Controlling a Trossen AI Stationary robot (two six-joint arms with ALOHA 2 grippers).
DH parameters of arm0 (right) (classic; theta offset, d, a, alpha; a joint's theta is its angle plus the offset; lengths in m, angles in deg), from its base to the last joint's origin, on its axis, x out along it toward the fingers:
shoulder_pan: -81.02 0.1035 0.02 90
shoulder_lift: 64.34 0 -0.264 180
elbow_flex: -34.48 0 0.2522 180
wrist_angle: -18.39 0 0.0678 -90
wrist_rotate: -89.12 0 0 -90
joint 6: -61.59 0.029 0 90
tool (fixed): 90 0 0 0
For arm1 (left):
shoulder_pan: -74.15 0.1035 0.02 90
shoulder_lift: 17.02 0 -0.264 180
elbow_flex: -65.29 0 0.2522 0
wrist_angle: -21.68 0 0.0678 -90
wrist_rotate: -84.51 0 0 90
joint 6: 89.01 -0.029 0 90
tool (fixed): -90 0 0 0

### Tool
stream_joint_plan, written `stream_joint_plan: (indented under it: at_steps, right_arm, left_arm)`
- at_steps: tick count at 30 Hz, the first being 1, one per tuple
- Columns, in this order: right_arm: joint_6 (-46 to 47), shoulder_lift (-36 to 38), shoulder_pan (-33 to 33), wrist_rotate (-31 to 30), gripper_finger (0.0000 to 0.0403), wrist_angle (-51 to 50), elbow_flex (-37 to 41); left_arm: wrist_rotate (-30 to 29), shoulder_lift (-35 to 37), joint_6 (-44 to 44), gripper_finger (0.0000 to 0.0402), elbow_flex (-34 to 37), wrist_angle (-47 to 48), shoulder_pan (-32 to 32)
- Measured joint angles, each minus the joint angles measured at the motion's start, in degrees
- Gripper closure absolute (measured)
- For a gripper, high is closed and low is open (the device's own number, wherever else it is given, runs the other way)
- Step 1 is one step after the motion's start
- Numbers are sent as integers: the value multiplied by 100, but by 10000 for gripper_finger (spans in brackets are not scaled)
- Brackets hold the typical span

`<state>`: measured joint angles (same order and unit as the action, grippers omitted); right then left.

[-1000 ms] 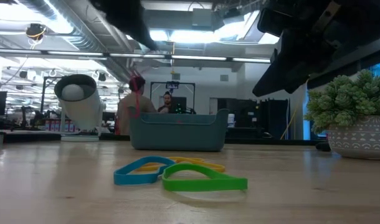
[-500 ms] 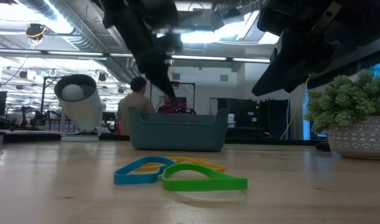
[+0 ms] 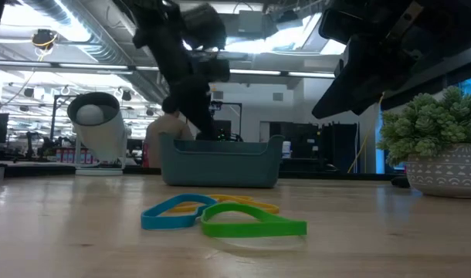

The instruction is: Pick and place rubber bands into bin

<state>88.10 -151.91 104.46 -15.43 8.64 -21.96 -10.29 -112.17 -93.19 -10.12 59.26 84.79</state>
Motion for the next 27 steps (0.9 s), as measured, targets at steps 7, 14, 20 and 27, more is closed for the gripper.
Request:
stream_joint_plan:
  at_steps: [7, 14, 20, 27]
  right_arm:
    - [121, -2, -1, 0, 393, 4, 0]
    - [318, -2, 0, 0, 393, 27, 0]
    - [179, -2, -47, -123, 393, 108, -2]
    - [1390, 2, 35, -10, 399, -1707, -732]
  left_arm:
    - [-62, 919, 259, 266, -2, 783, -1]
    - [-61, 2102, 1185, 283, 745, 1441, -337]
    - [-122, 3134, 2338, 323, 2167, 849, -1014]
    - [-448, 3830, 2727, 394, 3683, -1015, -1808]
